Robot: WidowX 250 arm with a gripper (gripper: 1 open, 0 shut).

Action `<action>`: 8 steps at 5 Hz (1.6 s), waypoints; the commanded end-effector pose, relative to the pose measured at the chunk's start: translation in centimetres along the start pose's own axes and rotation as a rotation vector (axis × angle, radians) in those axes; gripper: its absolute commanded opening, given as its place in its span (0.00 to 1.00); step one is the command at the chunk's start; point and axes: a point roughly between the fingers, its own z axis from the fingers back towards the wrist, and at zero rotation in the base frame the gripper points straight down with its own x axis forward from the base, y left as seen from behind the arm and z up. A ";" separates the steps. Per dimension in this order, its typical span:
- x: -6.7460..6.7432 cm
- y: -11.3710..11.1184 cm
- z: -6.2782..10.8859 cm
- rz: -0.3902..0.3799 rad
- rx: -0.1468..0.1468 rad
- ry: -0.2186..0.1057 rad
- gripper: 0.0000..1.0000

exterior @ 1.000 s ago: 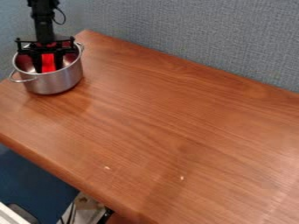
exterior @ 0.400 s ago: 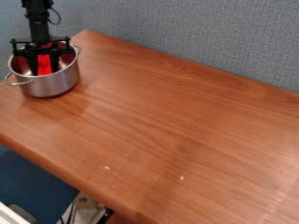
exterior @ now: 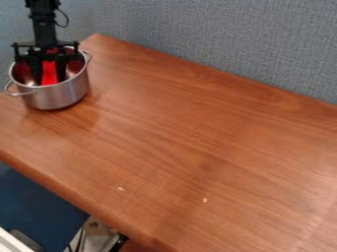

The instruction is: Move the red object from the metal pot to the table

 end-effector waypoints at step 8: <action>-6.5 0.6 -4.5 -0.212 0.082 -0.027 0.00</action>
